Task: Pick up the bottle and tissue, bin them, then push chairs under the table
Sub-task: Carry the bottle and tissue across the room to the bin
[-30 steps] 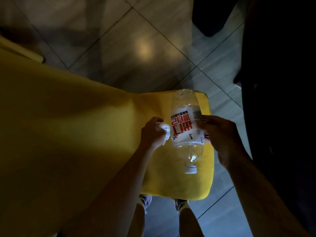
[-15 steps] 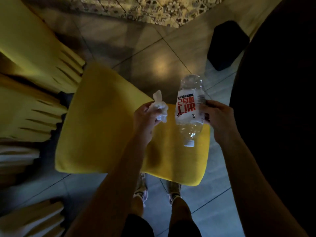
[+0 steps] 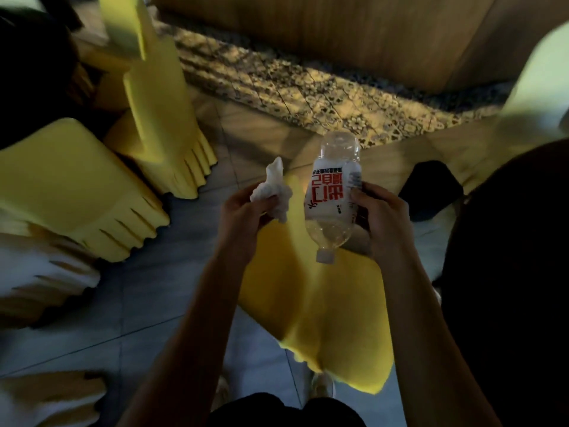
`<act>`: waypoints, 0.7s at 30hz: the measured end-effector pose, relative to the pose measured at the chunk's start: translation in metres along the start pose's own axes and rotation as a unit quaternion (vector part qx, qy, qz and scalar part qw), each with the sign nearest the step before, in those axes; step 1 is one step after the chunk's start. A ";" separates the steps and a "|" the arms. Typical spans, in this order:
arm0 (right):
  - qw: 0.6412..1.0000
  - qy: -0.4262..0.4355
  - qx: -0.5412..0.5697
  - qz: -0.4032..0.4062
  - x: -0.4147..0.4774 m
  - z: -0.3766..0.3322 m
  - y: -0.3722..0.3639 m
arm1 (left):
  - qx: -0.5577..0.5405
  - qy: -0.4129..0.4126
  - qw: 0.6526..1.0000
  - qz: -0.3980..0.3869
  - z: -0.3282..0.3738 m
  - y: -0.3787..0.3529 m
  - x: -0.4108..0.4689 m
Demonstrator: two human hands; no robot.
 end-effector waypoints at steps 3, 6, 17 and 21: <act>0.999 0.032 0.017 -0.029 -0.026 -0.012 -0.063 | -0.026 -0.024 0.999 0.021 0.031 0.061 0.002; 0.997 0.054 0.029 -0.056 -0.056 -0.016 -0.125 | -0.040 -0.036 0.998 0.033 0.056 0.120 0.008; 0.993 0.079 0.058 -0.060 -0.113 0.003 -0.273 | -0.019 -0.055 0.998 0.020 0.108 0.283 0.044; 0.995 0.065 0.053 -0.049 -0.106 0.015 -0.296 | -0.010 -0.056 0.998 0.031 0.113 0.311 0.065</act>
Point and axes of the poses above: each hand's wrist, its own x-axis towards the middle knuckle, its own y-axis out of the back of the hand, z = x × y, the point moved 9 cm from there along x, towards the middle knuckle, and after that the axes turned 6 degrees about z, right-handed, at the moved point
